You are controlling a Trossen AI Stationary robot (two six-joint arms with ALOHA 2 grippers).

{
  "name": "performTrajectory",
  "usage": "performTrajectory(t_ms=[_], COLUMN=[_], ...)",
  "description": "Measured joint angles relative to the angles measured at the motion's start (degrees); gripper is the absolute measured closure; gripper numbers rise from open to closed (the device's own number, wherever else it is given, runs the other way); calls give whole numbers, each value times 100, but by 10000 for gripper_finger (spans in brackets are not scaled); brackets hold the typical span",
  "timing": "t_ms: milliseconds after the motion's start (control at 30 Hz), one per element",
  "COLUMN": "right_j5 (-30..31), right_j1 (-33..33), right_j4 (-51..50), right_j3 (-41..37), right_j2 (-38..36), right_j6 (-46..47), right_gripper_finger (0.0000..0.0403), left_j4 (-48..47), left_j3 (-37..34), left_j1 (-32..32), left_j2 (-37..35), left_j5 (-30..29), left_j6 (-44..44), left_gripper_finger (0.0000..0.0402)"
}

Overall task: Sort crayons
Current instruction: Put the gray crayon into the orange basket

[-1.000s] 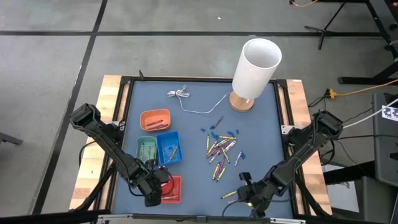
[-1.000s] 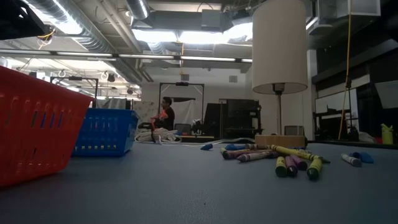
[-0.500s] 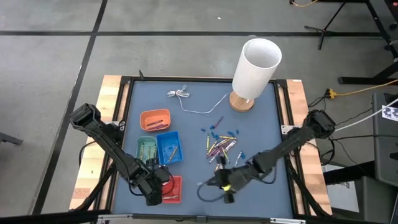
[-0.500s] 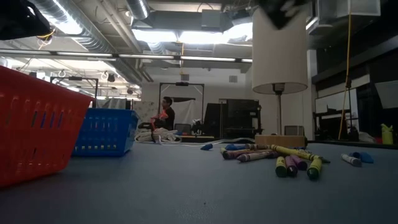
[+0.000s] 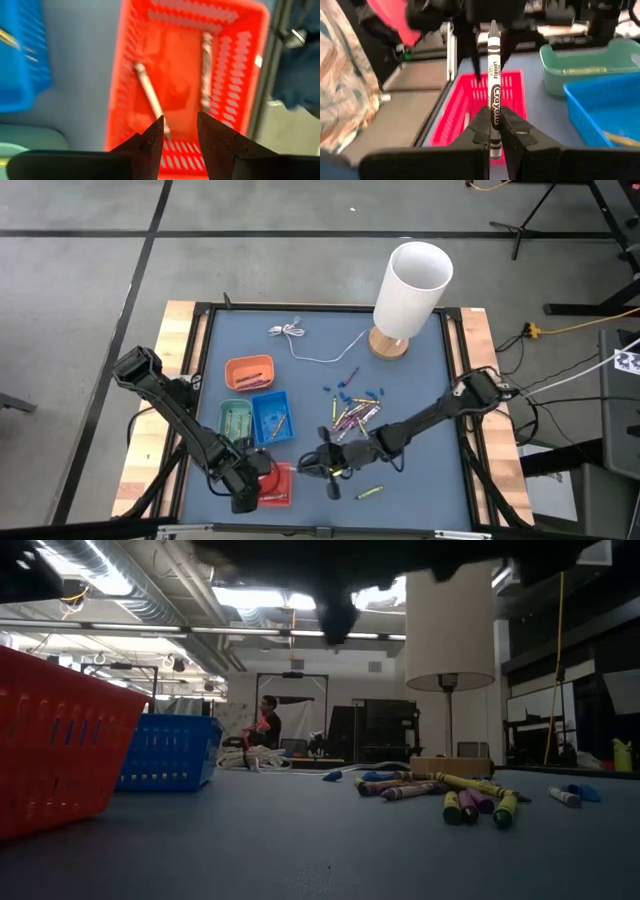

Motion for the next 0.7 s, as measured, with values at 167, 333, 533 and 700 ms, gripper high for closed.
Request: performTrajectory(t_ms=[167, 333, 533, 700], right_j5=[-2, -5, 84, 160], right_j1=[-49, -79, -112, -130], right_j4=[177, 87, -241, -277], right_j3=[518, 998, 1291, 1295], right_j2=[533, 983, 1151, 1147], right_j6=[0, -27, -127, -122], right_gripper_finger=[381, 381, 381, 381], left_j4=[70, 179, 276, 296], left_j3=[4, 4, 4, 157], left_j1=[-36, -71, -205, -358], left_j2=[0, -2, -5, -9], left_j5=[738, 1653, 2507, 2643], left_j6=[-39, -214, -686, -767], left_gripper_finger=[308, 310, 310, 310])
